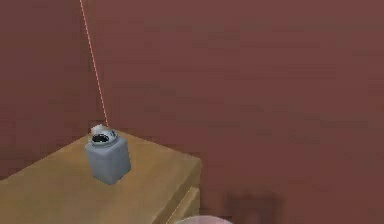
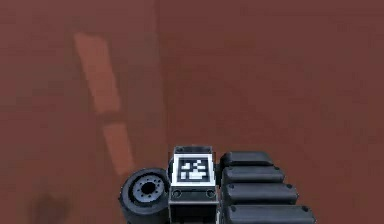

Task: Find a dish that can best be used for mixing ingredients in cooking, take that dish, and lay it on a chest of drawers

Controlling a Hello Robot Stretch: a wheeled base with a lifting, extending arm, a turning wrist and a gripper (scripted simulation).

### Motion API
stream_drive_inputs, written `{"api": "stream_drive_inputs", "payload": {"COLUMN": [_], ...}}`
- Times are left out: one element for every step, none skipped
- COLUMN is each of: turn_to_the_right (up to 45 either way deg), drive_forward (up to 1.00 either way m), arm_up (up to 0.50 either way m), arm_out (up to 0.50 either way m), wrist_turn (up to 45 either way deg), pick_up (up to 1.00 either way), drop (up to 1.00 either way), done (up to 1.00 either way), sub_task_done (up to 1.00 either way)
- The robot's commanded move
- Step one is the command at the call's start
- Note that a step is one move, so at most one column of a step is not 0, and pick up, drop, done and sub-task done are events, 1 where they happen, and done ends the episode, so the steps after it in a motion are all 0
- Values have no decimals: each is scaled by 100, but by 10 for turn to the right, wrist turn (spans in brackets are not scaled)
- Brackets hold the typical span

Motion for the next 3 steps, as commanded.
{"api": "stream_drive_inputs", "payload": {"turn_to_the_right": [300,-240,270], "drive_forward": [0,0,0], "arm_up": [0,0,0], "arm_out": [0,0,0], "wrist_turn": [0,0,0], "pick_up": [0,0,0], "drop": [0,0,0], "done": [0,0,0], "sub_task_done": [0,0,0]}}
